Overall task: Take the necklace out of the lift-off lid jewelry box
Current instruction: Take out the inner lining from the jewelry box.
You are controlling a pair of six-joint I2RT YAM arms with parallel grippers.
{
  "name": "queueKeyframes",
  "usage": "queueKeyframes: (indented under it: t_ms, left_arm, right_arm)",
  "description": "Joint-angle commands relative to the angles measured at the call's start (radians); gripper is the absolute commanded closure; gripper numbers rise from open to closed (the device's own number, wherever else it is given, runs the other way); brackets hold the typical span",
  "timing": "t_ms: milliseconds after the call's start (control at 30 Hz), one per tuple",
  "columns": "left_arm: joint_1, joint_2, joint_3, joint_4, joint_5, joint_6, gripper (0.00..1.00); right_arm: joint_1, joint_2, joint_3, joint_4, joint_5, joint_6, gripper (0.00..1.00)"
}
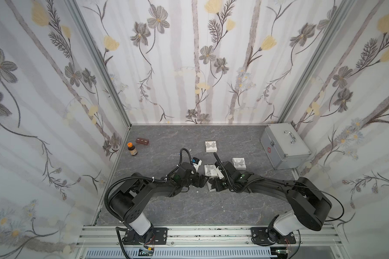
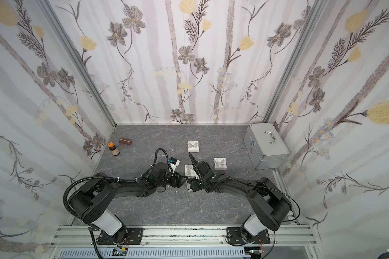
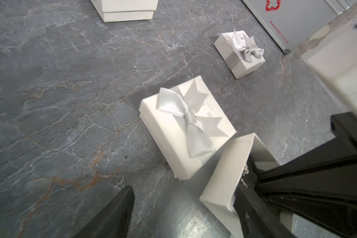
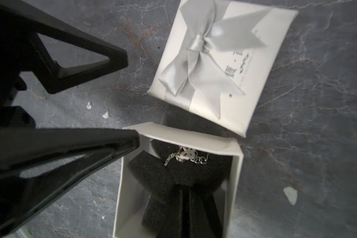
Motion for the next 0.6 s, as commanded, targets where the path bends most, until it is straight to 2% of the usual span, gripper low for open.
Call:
queueKeyframes:
  t_ms: [0, 367, 567]
  left_arm:
    - [-0.003, 0.020, 0.011, 0.069, -0.022, -0.028, 0.21]
    - [-0.003, 0.007, 0.012, 0.053, -0.060, -0.022, 0.21]
    - [-0.003, -0.089, 0.030, -0.026, -0.054, -0.012, 0.21]
  right_arm:
    - [-0.008, -0.031, -0.007, 0.073, -0.061, -0.016, 1.00]
    - [-0.114, -0.141, -0.086, 0.180, -0.270, -0.049, 1.00]
    - [-0.146, -0.213, -0.078, 0.189, -0.297, -0.076, 1.00]
